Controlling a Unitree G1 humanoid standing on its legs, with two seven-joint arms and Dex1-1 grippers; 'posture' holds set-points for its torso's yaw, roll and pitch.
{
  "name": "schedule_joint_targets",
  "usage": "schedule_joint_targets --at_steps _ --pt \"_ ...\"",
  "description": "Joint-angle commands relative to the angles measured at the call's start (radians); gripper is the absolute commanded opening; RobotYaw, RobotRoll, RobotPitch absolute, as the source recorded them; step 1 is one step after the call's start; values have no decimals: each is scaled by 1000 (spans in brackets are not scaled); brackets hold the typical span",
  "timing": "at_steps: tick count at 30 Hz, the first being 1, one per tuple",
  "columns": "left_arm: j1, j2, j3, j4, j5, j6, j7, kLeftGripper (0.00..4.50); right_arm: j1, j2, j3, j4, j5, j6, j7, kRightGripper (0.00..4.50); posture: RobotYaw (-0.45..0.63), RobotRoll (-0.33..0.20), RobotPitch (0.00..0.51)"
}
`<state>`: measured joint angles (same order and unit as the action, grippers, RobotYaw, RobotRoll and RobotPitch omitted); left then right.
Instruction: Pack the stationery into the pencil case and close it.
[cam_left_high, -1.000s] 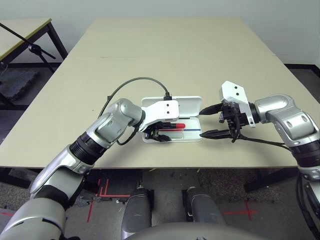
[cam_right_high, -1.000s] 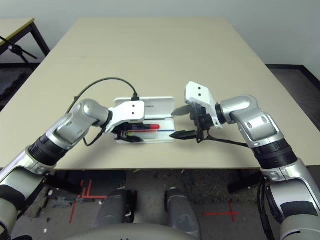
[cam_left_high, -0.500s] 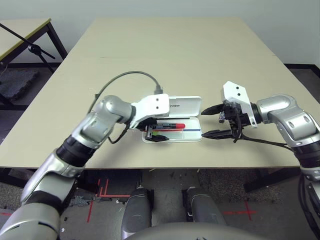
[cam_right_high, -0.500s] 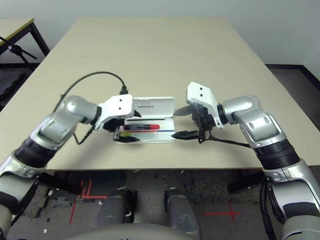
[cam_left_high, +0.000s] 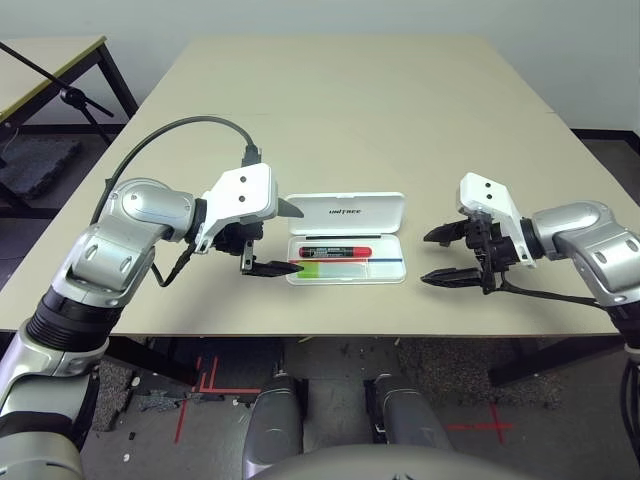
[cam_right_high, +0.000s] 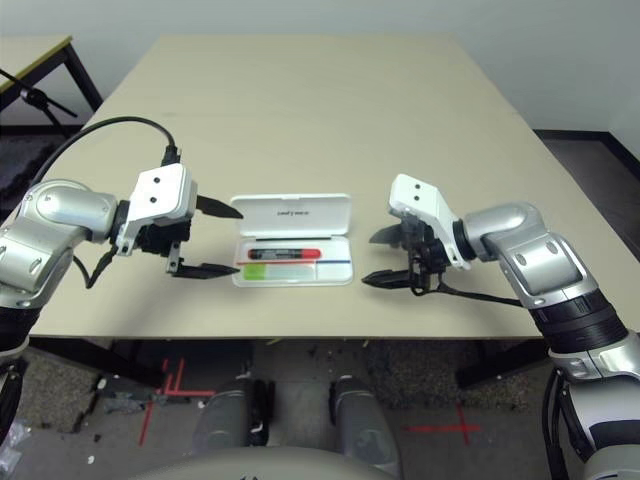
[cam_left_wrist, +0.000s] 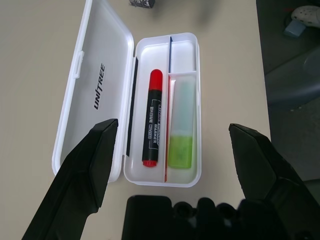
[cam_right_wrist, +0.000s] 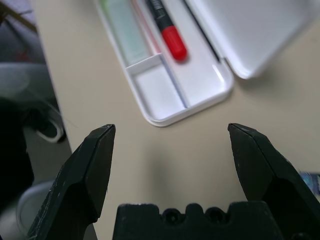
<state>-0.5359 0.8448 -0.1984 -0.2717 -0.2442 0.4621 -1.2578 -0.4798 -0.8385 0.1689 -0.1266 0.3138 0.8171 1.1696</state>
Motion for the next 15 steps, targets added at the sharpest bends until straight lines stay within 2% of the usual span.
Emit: schedule_joint_targets --at_steps 1,3,7,15 --pt "11 -10 -23 -5 9 -9 10 4485 13 26 -74 -37 6 168 -155 4500 -113 0 73" --pt "15 -18 -33 1 14 -16 12 4485 11 79 -128 -42 5 250 -264 4500 -121 0 74" --pt "15 -29 -52 18 24 -32 12 4485 -5 248 -253 -59 -29 428 -520 4500 -139 0 76" --pt "-3 -46 -81 40 35 -46 2 4485 32 615 -383 -172 -172 491 -972 4500 -161 0 76"
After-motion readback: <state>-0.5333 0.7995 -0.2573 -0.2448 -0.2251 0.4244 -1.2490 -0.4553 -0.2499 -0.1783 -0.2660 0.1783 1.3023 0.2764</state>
